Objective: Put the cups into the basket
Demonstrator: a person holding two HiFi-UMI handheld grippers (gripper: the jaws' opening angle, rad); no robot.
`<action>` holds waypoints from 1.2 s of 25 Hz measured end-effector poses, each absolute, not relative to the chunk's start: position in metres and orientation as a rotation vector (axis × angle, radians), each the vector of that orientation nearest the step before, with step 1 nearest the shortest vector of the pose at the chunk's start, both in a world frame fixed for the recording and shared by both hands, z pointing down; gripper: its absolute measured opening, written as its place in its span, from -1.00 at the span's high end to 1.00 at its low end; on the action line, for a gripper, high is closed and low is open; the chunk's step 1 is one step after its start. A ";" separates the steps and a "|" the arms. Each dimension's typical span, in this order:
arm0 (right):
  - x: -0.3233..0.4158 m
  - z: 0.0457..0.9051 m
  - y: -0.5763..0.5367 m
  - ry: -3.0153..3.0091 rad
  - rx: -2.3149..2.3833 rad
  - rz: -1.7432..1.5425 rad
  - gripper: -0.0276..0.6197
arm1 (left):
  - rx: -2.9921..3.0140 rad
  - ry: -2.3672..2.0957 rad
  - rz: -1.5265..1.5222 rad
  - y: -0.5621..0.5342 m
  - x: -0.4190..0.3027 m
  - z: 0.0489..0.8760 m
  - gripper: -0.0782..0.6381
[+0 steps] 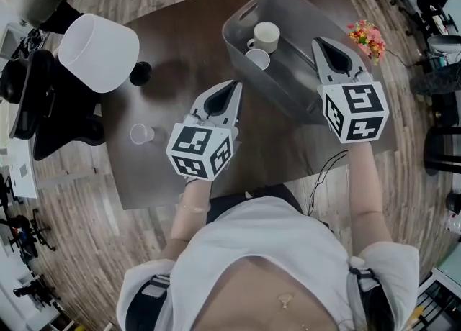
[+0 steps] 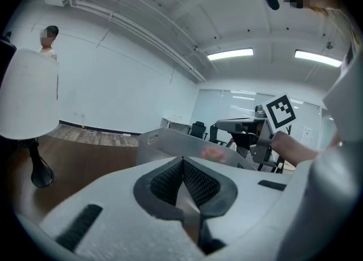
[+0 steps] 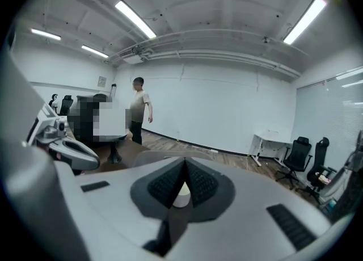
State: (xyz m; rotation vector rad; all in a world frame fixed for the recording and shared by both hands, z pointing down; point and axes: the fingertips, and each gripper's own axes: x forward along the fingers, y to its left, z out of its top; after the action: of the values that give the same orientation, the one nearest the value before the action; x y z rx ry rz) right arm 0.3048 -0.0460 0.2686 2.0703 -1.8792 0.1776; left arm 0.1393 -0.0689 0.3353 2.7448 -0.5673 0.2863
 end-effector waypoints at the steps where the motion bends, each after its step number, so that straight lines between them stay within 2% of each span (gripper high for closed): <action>1: 0.302 0.261 -0.040 -1.881 2.107 0.170 0.88 | 2.749 -0.570 0.279 -0.068 0.136 0.334 0.75; 8: 0.258 0.241 -0.007 -1.931 2.241 0.117 0.88 | 2.746 -0.590 0.220 -0.064 0.123 0.331 0.75; 16: 0.209 0.294 0.008 -1.956 2.260 0.095 0.88 | 2.744 -0.552 0.216 -0.048 0.124 0.344 0.75; 23: 0.168 0.347 0.007 -2.067 2.171 0.207 0.88 | 2.722 -0.577 0.227 -0.041 0.112 0.367 0.75; 30: 0.152 0.358 0.004 -2.081 2.110 0.212 0.88 | 2.742 -0.592 0.232 -0.042 0.104 0.365 0.75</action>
State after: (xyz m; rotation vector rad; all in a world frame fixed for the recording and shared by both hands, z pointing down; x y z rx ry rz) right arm 0.1520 0.0040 0.3581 2.1102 -2.0811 0.2123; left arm 0.1043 -0.0418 0.3648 2.7422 -0.5924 0.2325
